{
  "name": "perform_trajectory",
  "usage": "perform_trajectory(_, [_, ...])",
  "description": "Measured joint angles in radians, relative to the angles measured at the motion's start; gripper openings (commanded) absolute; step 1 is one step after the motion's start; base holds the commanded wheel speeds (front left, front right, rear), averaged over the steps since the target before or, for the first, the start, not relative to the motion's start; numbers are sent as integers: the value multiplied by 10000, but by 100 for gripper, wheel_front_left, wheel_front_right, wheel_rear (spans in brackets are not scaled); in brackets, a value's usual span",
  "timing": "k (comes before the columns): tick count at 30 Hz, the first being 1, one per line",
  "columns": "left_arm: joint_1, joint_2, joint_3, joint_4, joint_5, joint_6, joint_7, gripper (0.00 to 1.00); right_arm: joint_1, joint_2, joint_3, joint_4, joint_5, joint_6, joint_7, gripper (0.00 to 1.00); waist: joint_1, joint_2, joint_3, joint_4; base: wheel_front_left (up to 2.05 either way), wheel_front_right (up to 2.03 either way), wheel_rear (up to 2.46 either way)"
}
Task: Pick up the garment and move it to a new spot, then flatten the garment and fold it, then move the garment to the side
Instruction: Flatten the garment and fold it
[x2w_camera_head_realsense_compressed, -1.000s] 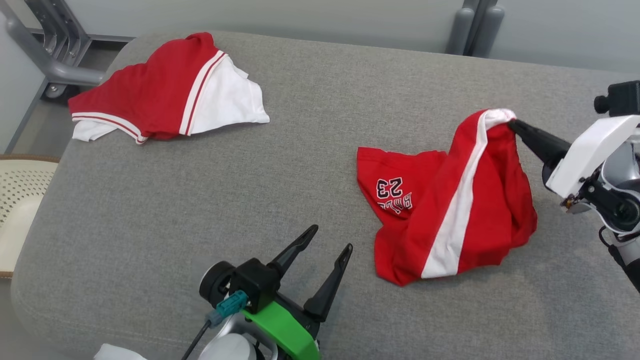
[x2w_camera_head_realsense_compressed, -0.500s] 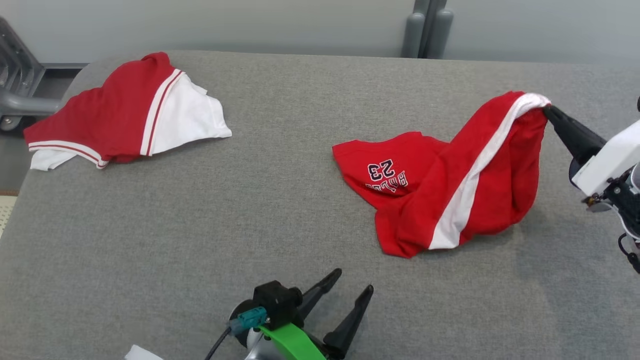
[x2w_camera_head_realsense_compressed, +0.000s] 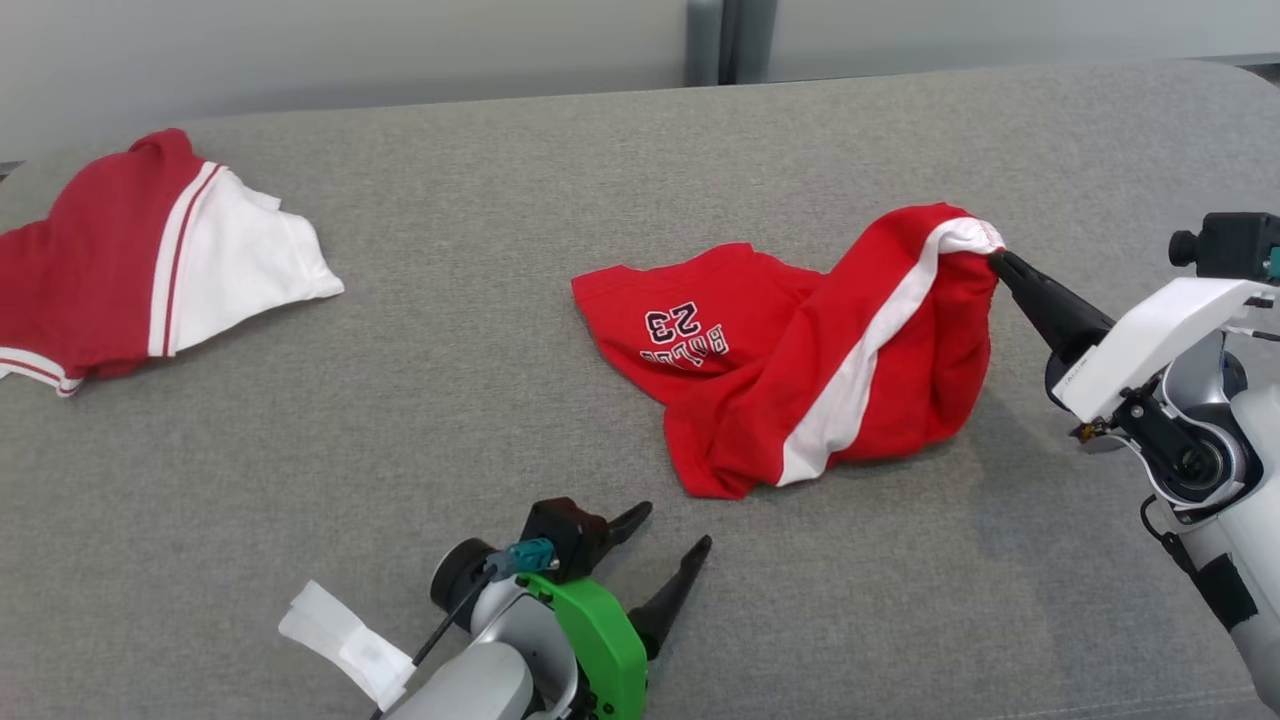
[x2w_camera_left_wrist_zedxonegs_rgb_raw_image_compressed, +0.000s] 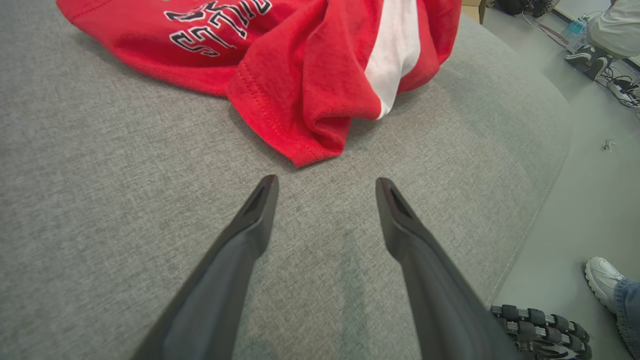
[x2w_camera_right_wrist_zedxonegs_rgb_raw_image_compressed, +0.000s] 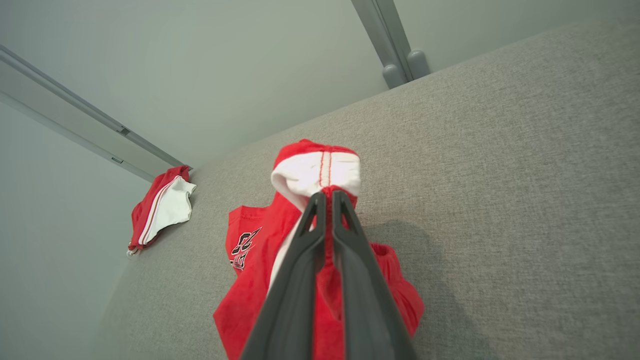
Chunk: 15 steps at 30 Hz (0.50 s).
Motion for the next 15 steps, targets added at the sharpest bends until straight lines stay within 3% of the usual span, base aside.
perform_trajectory(5, [-134, 8, 403, 815, -90, 397, 165, 100, -293, 119, 150, -71, 71, 0, -96, 0, 0, 0, 216, -579, 0, 0, 0])
perform_trajectory(13, [-956, -15, 366, 1302, -113, 431, 148, 100, -628, 197, 372, -54, 157, 0, -328, 0, 0, 0, 724, -1341, 0, 0, 0])
perform_trajectory(14, [-997, -15, 299, 1342, -117, 430, 148, 97, -685, 219, 395, -54, 159, 0, -355, 0, 0, 0, 789, -1422, 0, 0, 0])
perform_trajectory(15, [-1058, -13, 180, 1352, -117, 424, 123, 76, -720, 242, 408, -48, 159, 0, -405, 0, -1, 0, 854, -1501, 0, 0, 0])
